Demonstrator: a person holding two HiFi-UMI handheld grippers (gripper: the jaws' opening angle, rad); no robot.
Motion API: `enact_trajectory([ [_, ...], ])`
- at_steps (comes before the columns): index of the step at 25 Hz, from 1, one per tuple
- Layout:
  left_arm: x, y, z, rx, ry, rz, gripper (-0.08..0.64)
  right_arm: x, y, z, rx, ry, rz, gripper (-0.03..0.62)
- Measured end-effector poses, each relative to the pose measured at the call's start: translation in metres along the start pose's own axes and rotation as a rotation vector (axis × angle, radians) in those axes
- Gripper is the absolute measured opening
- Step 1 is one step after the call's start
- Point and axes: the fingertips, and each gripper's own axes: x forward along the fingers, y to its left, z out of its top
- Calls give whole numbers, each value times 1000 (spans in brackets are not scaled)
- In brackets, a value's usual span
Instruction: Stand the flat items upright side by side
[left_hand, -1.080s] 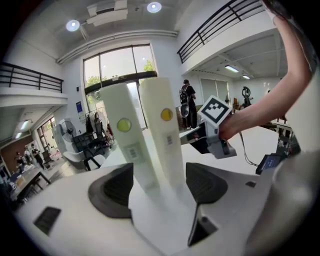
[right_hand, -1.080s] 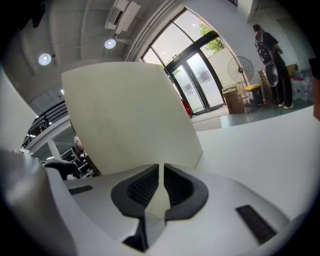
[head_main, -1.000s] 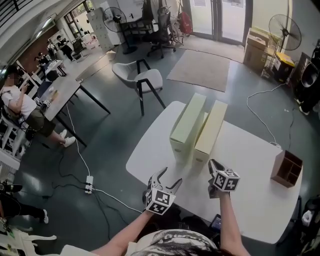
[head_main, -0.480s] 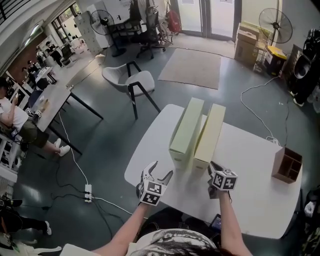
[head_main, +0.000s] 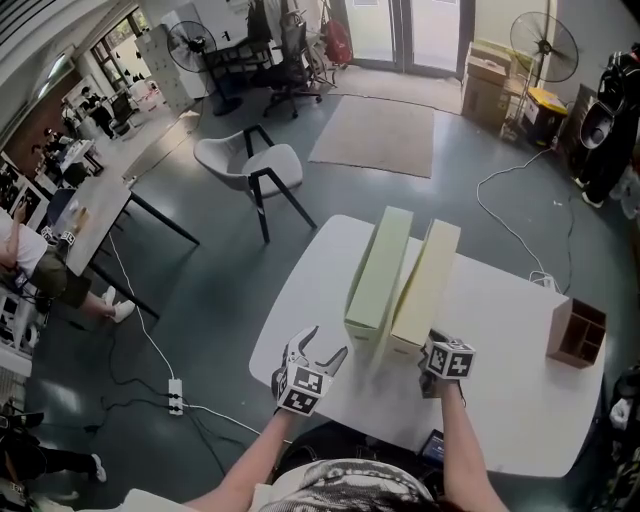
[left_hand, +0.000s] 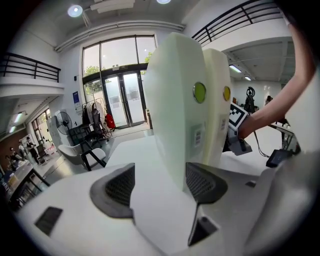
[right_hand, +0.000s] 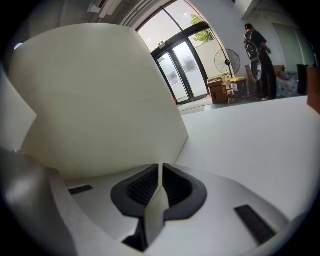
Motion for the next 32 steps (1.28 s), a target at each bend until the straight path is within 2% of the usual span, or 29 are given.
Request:
enact_trajectory([
  [6, 6, -5, 1, 12, -7, -55, 325, 14, -12, 7, 16, 6, -29, 19],
  [16, 9, -12, 2, 25, -16, -98, 325, 31, -11, 38, 6, -10, -27, -6],
  [22, 10, -19, 3, 21, -24, -116, 325, 41, -14, 37, -5, 5, -36, -6],
  [28, 7, -17, 0, 13, -32, -136, 325, 36, -14, 37, -9, -5, -51, 34],
  [32, 5, -16, 0, 15, -44, -152, 325, 22, -5, 40, -21, -43, -45, 35],
])
